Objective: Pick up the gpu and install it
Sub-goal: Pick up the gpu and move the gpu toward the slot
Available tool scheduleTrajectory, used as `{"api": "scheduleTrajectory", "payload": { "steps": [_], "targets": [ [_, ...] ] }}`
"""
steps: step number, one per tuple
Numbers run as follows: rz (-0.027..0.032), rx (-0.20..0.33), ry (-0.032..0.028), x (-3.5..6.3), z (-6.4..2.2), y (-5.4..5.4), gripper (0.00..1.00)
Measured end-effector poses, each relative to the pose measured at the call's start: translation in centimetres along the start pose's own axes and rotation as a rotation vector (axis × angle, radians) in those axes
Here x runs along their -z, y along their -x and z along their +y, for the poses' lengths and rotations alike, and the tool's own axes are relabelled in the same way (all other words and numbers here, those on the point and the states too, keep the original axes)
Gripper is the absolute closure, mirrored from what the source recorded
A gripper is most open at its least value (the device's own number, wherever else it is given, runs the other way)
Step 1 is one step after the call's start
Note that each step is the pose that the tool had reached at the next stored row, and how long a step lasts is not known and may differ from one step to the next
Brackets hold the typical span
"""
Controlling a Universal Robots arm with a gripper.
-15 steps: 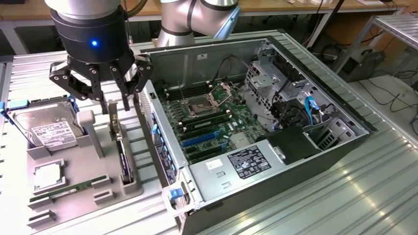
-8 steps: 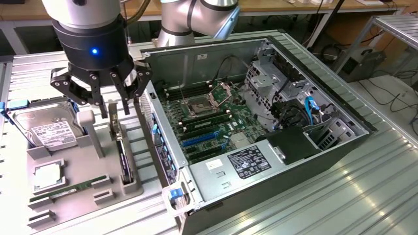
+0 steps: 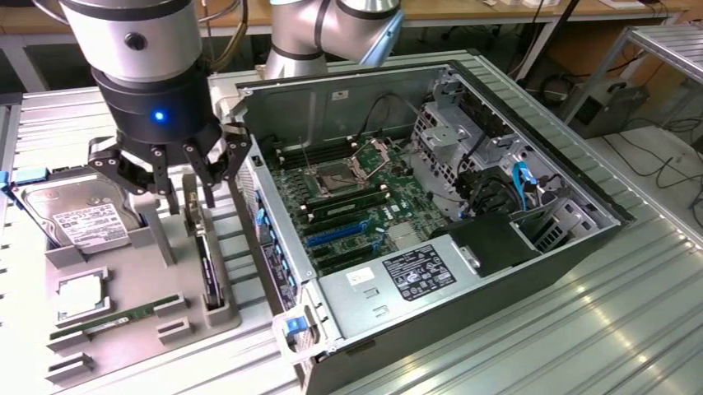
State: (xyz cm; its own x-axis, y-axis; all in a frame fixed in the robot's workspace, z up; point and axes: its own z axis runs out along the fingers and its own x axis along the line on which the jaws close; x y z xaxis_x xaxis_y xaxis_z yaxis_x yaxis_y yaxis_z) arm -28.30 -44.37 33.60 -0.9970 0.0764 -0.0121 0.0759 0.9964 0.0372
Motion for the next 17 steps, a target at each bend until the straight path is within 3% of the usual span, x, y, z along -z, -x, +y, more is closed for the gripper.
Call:
{"api": "scheduleTrajectory", "payload": {
  "steps": [7, 10, 17],
  "targets": [
    [0.0034, 0.000, -0.0002, -1.53, -0.08, -0.2, 0.58],
    [0.0081, 0.000, -0.0007, -2.22, -0.10, -0.2, 0.58],
    [0.0087, 0.000, -0.0006, -3.80, -0.26, -0.2, 0.58]
  ]
}}
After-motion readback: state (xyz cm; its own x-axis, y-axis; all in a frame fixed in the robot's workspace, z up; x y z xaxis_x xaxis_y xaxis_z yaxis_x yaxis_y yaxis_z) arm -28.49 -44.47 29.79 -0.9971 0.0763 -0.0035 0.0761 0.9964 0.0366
